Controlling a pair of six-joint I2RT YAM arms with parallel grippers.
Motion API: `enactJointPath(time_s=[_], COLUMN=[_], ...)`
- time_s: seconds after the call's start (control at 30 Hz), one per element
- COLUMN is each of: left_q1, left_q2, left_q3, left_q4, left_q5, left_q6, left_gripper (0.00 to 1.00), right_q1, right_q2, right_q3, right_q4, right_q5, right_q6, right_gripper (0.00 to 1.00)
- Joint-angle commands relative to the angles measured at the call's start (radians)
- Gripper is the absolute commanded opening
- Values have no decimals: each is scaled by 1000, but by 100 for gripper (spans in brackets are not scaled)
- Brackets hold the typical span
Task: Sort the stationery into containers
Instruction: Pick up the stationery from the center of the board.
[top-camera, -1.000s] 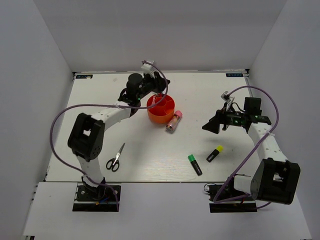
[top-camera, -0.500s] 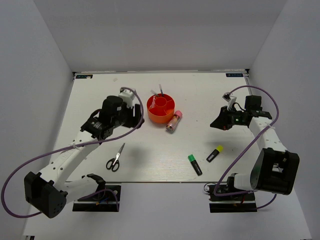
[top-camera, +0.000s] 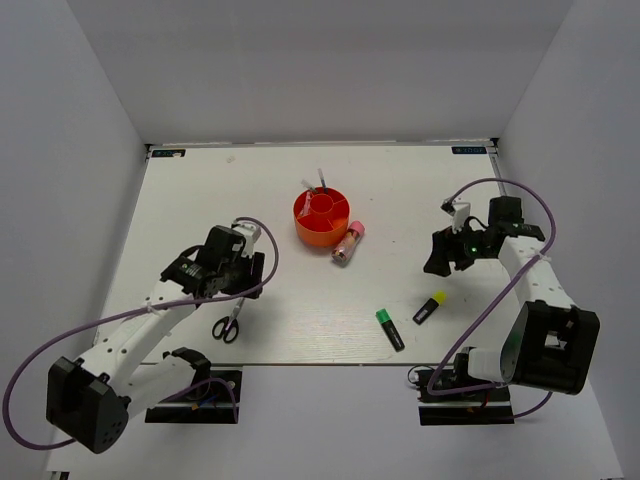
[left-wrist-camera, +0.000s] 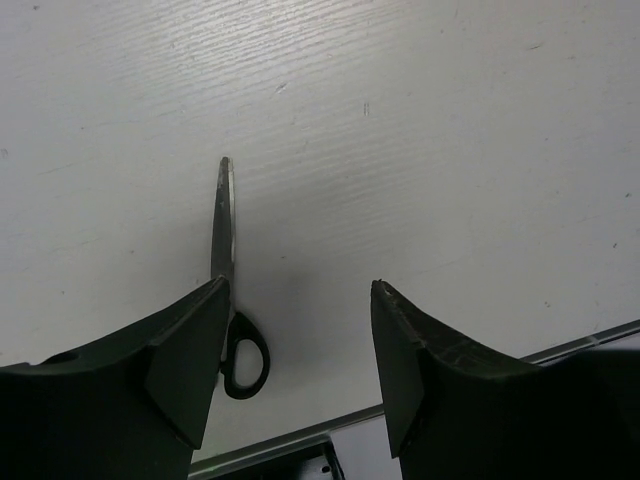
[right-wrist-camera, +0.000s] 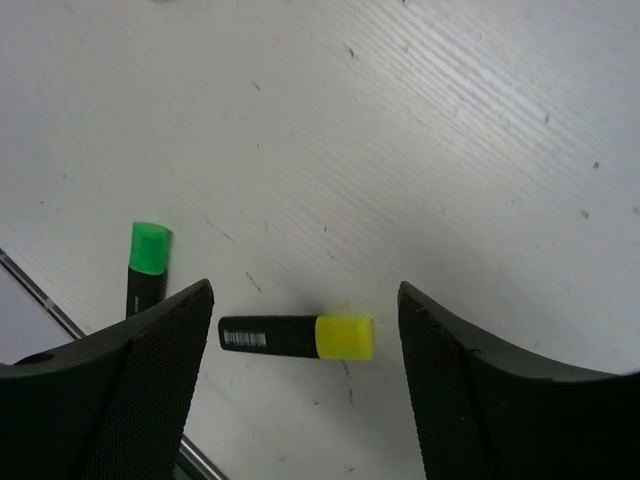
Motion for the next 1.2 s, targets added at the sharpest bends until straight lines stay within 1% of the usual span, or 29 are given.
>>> enactJointPath(time_s=[0.0, 0.03, 0.07, 0.1, 0.17, 0.2, 0.23, 0.27, 0.3, 0.33, 0.37, 0.4, 0.43, 0.5, 0.53, 0.57, 0.6, 0.63, 0.67, 0.7, 0.73, 0.8, 0.9, 1.0, 1.1, 1.17], left_q1=[8, 7, 8, 10, 10, 10, 8, 8, 8, 10, 8, 10, 10, 10, 8, 10, 8, 10, 10, 13, 10, 11, 10, 10, 10, 10], left_q2=[-79, -86, -92, -110, -116, -128, -133, -133, -139, -141, -144, -144, -141, -145, -145, -144, -142, -141, -138, -133, -129, -119, -110, -106, -102, -96], left_q3=[-31, -34, -36, -36, -44, -44, -45, -45, -45, -50, -48, -51, -53, -54, -54, -54, -56, -54, -54, -56, -54, -51, -51, -51, -51, -50], left_q4=[22, 21, 16, 19, 21, 21, 21, 19, 21, 18, 18, 18, 15, 10, 11, 11, 8, 11, 11, 10, 8, 8, 2, 4, 2, 1], left_q5=[10, 8, 10, 10, 11, 10, 10, 10, 10, 10, 28, 31, 30, 30, 28, 27, 27, 27, 27, 28, 33, 36, 37, 33, 36, 37], left_q6=[28, 28, 29, 32, 35, 37, 40, 40, 42, 42, 45, 43, 48, 49, 49, 51, 52, 52, 54, 52, 51, 54, 57, 62, 63, 65], left_gripper=[68, 67, 65, 65, 64, 64, 64, 64, 64, 64, 64, 64, 64, 64, 64, 64, 64, 64, 64, 64, 64, 64, 64, 65, 65, 65], right_q1=[-2, -2, -4, -2, -2, -5, -4, -4, -6, -7, -12, -15, -15, -10, -12, -7, -9, -9, -10, -10, -10, -6, 11, 42, 74, 100], right_q2=[-12, -12, -13, -19, -33, -42, -48, -68, -76, -82, -110, -116, -125, -142, -128, -113, -58, -35, 8, 42, 57, 74, 80, 117, 136, 133], right_q3=[-21, -23, -26, -28, -15, -11, -5, 9, 12, 14, -7, -21, -56, -98, -94, -84, -39, -20, -3, 29, 34, 19, -21, -24, -49, -81], right_q4=[-100, -135, -146, -152, -177, -210, -226, -279, -305, -366, -440, -477, -500, -496, -490, -491, -506, -539, -572, -588, -591, -565, -518, -517, -502, -462], right_q5=[126, 138, 145, 160, 166, 119, 100, 62, 9, -24, -73, -90, -92, -56, -53, -44, -26, -21, -4, 11, 16, 34, 51, 98, 129, 160], right_q6=[-94, -111, -138, -152, -236, -272, -359, -463, -532, -800, -915, -1054, -1350, -1454, -1540, -1550, -1559, -1611, -1626, -1645, -1698, -1749, -1775, -1824, -1843, -1849], right_gripper=[75, 69, 51, 41, 26, 26, 32, 45, 52, 57, 61, 66, 68, 71, 71, 71, 71, 69, 69, 68, 68, 68, 68, 66, 64, 64])
